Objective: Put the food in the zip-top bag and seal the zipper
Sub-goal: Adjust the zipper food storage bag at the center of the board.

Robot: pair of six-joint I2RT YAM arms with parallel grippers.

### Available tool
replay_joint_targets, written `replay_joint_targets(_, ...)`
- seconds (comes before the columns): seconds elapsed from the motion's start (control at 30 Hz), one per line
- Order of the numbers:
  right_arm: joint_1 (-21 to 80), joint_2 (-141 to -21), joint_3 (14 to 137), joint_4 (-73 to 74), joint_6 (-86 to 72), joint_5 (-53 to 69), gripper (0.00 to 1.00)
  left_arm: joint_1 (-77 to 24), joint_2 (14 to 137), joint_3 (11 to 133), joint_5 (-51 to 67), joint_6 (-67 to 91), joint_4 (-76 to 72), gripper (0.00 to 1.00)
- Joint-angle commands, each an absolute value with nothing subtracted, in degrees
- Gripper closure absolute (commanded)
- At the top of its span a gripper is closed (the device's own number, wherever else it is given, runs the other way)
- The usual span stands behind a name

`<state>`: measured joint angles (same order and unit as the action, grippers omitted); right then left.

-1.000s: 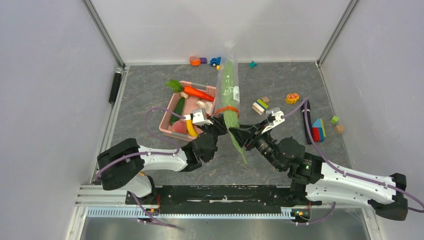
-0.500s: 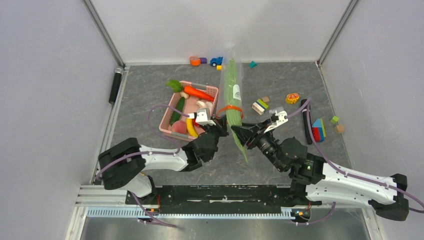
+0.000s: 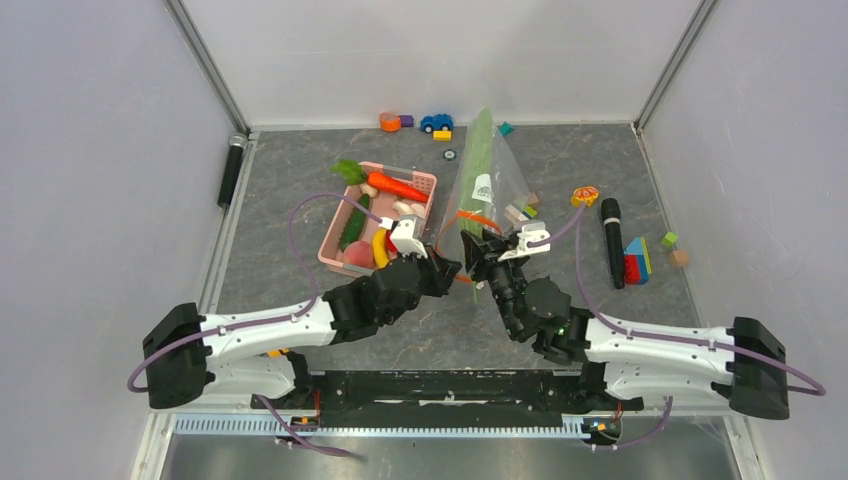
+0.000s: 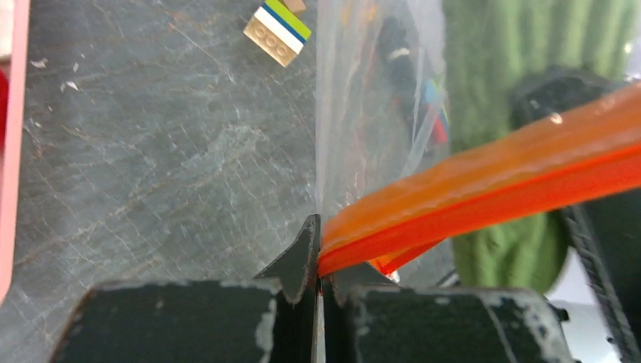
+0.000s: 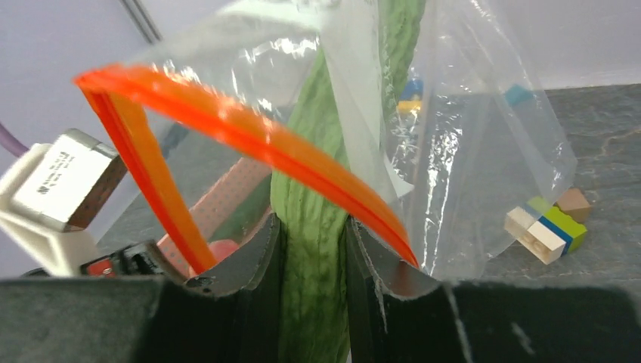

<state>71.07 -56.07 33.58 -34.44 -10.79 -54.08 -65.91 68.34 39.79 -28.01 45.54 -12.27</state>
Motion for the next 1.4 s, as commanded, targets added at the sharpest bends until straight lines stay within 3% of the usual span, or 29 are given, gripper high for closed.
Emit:
replay_joint_targets(0.0, 70.9, -58.7, 33.1, -51.7, -5.0, -63.5, 1.00, -66.9, 65.8, 41.8, -20.2, 49.9, -2.9, 0.98)
replay_joint_targets(0.27, 70.8, -65.7, 31.3, -60.2, -6.4, -76.2, 1.00, -68.6, 64.1, 43.8, -17.9, 49.7, 1.4, 0.98)
replay_joint_targets(0.57, 67.9, -66.4, 43.3, -26.6, -33.5, -74.4, 1.00, -69.0, 67.7, 44.7, -16.6, 49.9, 3.6, 0.98)
replay_joint_targets(0.93, 57.7, -71.1, 43.8, -19.8, -43.2, -74.2, 1.00, -73.1, 68.1, 45.4, -12.0, 46.7, 8.9, 0.98)
replay_joint_targets(1.03, 55.7, -74.2, 43.0, -21.6, -37.6, -73.3, 1.00, -73.4, 66.5, 45.5, -10.8, 46.5, 9.4, 0.98)
replay_joint_targets(1.17, 54.8, -76.6, 36.7, -35.5, -18.4, -67.1, 1.00, -73.4, 62.6, 45.9, -11.5, 45.3, 10.4, 0.98)
replay_joint_targets(1.27, 54.4, -77.2, 36.5, -29.6, -17.1, -63.3, 1.00, -73.4, 60.4, 46.8, -13.2, 44.5, 11.3, 0.98)
replay_joint_targets(1.3, 54.3, -77.8, 36.8, -27.0, -16.3, -63.2, 1.00, -73.4, 59.9, 52.2, -13.6, 44.1, 11.6, 0.98)
replay_joint_targets(1.37, 54.3, -78.7, 36.8, -22.9, -15.8, -65.4, 1.00, -73.3, 58.6, 48.0, -14.6, 43.4, 12.2, 0.98)
